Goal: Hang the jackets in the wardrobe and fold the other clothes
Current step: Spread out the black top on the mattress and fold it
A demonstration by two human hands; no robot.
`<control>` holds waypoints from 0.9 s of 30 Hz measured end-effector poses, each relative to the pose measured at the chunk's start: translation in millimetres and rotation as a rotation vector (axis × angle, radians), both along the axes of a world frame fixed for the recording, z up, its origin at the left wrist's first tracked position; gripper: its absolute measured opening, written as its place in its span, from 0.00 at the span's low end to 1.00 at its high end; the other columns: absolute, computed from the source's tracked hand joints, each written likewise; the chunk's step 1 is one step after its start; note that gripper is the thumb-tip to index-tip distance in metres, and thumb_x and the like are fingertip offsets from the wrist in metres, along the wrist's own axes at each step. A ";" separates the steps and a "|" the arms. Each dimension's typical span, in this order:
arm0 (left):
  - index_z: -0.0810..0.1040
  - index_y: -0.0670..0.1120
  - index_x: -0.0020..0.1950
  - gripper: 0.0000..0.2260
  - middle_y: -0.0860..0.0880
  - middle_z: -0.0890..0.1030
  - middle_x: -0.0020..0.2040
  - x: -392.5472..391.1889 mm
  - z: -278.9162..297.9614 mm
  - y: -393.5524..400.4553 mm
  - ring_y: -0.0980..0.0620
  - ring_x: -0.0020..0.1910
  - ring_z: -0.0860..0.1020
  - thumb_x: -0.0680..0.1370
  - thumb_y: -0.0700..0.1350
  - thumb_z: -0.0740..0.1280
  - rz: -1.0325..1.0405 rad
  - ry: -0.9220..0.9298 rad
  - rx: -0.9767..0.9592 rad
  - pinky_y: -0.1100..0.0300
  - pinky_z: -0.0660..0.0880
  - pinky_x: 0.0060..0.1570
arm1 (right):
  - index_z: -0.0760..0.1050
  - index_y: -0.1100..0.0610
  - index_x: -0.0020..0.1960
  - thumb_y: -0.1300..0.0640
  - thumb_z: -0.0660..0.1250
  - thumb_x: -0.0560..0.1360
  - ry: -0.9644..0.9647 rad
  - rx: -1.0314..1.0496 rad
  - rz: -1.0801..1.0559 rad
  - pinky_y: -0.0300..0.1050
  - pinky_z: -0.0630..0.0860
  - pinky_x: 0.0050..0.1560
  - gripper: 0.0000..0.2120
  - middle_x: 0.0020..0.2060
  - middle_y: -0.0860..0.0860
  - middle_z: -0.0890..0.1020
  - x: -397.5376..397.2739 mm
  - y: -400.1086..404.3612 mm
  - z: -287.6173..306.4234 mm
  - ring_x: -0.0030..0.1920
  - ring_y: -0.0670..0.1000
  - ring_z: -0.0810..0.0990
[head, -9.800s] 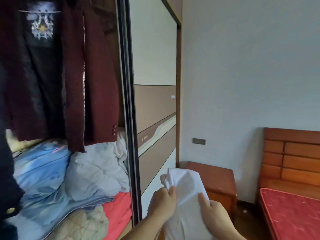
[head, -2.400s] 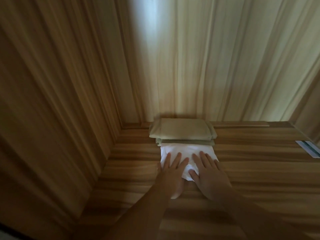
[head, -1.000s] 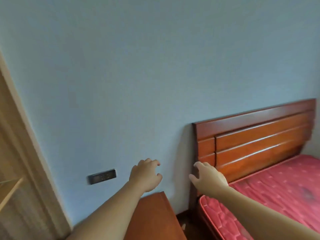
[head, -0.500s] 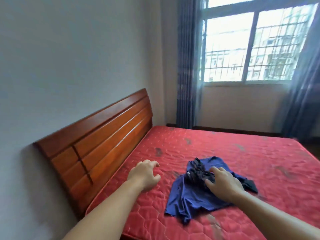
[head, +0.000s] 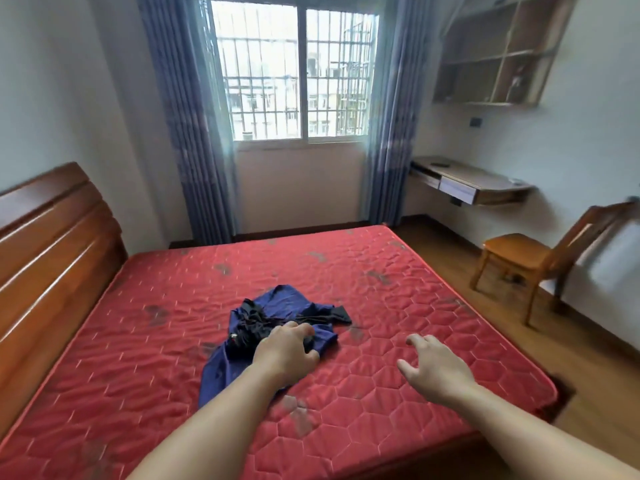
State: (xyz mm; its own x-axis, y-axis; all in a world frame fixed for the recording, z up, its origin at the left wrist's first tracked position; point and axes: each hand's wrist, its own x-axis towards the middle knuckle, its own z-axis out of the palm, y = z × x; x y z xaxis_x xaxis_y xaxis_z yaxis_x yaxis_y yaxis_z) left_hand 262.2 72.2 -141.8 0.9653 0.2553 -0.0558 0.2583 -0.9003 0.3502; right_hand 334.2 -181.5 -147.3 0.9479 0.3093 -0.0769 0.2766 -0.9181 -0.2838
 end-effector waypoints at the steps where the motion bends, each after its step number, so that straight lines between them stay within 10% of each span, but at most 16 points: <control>1: 0.72 0.56 0.66 0.19 0.53 0.74 0.65 8.8 -2.3 -11.8 0.49 0.63 0.73 0.75 0.55 0.63 -0.020 0.002 0.000 0.53 0.73 0.59 | 0.64 0.48 0.71 0.40 0.59 0.77 0.004 -0.003 -0.017 0.51 0.72 0.63 0.25 0.67 0.48 0.70 5.8 -11.8 -2.7 0.66 0.51 0.72; 11: 0.72 0.57 0.67 0.20 0.53 0.73 0.65 63.6 -29.7 -72.9 0.50 0.65 0.71 0.75 0.55 0.63 0.055 0.104 0.017 0.52 0.73 0.59 | 0.65 0.49 0.71 0.41 0.59 0.76 0.124 0.034 0.001 0.52 0.73 0.62 0.26 0.66 0.50 0.71 83.0 -74.0 -40.7 0.64 0.52 0.74; 27: 0.72 0.56 0.67 0.19 0.51 0.73 0.65 165.2 -88.2 81.8 0.48 0.64 0.72 0.75 0.53 0.62 0.412 0.164 -0.085 0.51 0.74 0.59 | 0.66 0.48 0.70 0.41 0.60 0.75 0.148 -0.029 0.341 0.52 0.72 0.62 0.25 0.63 0.51 0.73 244.4 115.8 -73.2 0.63 0.54 0.74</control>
